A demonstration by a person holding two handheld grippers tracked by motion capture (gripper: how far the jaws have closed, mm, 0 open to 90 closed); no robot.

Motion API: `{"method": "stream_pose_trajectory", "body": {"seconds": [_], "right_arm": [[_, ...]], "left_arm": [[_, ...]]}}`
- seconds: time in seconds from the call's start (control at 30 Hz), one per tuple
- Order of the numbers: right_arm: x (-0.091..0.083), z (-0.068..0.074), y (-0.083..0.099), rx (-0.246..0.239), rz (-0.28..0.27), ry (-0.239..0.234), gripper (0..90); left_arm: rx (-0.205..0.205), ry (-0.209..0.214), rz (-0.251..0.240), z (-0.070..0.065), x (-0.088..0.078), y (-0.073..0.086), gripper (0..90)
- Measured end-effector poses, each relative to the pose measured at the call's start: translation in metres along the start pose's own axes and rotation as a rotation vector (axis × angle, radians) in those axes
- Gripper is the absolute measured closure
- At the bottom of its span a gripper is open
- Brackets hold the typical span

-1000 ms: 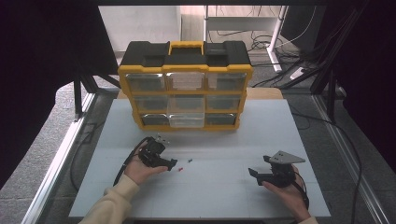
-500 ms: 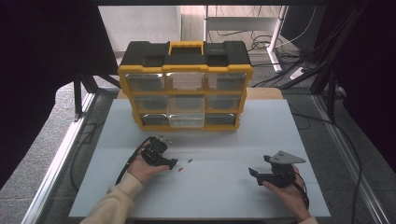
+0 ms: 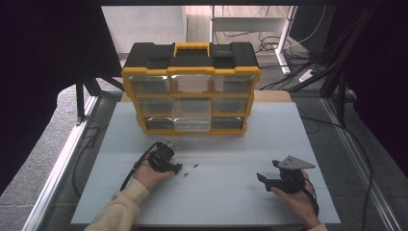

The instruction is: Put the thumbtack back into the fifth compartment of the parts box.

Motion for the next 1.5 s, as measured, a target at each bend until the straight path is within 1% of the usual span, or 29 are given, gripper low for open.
{"method": "stream_pose_trajectory", "body": {"seconds": [0.07, 0.1, 0.23, 0.27, 0.3, 0.33, 0.4, 0.43, 0.47, 0.5, 0.57, 0.77, 0.93, 1.23, 1.37, 1.4, 1.47, 1.5], "right_arm": [[0.000, -0.001, 0.000, 0.002, 0.001, 0.003, 18.9], [0.000, -0.001, 0.000, 0.002, 0.001, 0.003, 18.9], [0.000, -0.001, 0.000, 0.002, 0.003, 0.006, 19.0], [0.000, -0.001, 0.000, 0.002, 0.003, 0.006, 19.0], [0.000, -0.001, 0.001, 0.002, 0.003, 0.007, 19.0], [0.000, -0.001, 0.001, 0.002, 0.003, 0.007, 19.0], [0.000, -0.001, 0.001, 0.002, 0.004, 0.009, 19.0], [0.000, -0.001, 0.001, 0.002, 0.004, 0.009, 19.0], [0.000, -0.001, 0.001, 0.001, 0.005, 0.009, 19.0], [0.000, -0.001, 0.001, 0.001, 0.005, 0.010, 19.0], [0.000, -0.001, 0.001, 0.001, 0.007, 0.012, 19.0], [0.000, -0.001, 0.001, -0.005, 0.011, 0.017, 19.1], [0.000, -0.001, 0.002, -0.006, 0.012, 0.015, 19.1], [0.000, -0.002, 0.002, -0.006, 0.013, 0.018, 19.1], [0.000, -0.002, 0.002, -0.006, 0.016, 0.023, 19.1], [0.000, -0.002, 0.002, -0.006, 0.016, 0.024, 19.1], [0.000, -0.002, 0.002, -0.003, 0.014, 0.025, 19.1], [0.000, -0.002, 0.002, -0.003, 0.014, 0.025, 19.1]], "left_arm": [[-0.001, 0.005, 0.002, 0.000, 0.000, 0.000, 51.6], [-0.006, 0.006, 0.001, -0.001, -0.001, 0.000, 51.6], [-0.011, 0.005, 0.004, -0.002, -0.001, 0.001, 60.3], [-0.013, 0.006, 0.005, -0.002, -0.002, 0.001, 60.3], [-0.015, 0.006, 0.006, -0.002, -0.002, 0.001, 65.3], [-0.017, 0.007, 0.008, -0.002, -0.002, 0.001, 65.3], [-0.018, 0.009, 0.013, -0.001, -0.003, 0.002, 73.5], [-0.023, 0.013, 0.007, -0.001, -0.003, 0.001, 73.5], [-0.025, 0.019, 0.003, -0.001, -0.002, 0.001, 76.6], [-0.026, 0.027, 0.003, -0.002, -0.003, 0.002, 82.3], [-0.025, 0.033, 0.001, -0.002, -0.003, 0.002, 84.0], [-0.019, 0.036, -0.004, -0.002, -0.003, 0.002, 84.8], [-0.022, 0.047, -0.010, -0.001, -0.003, 0.003, 85.0], [-0.030, 0.062, -0.040, 0.001, -0.003, 0.003, 85.1], [-0.033, 0.073, -0.057, 0.002, -0.007, 0.002, 85.1], [-0.046, 0.076, -0.064, 0.002, -0.008, 0.002, 85.2], [-0.052, 0.077, -0.076, 0.003, -0.011, 0.001, 85.2], [-0.042, 0.078, -0.076, 0.004, -0.014, 0.002, 85.2]]}}
Point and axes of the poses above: each handheld gripper's, and its own axes: x roughly forward along the jaws, y roughly out of its underside, z roughly to its left, the point moved 8 cm from there along x, roughly forward along the jaws, and after that the axes turned 5 degrees about -x, right-handed, at the moved point
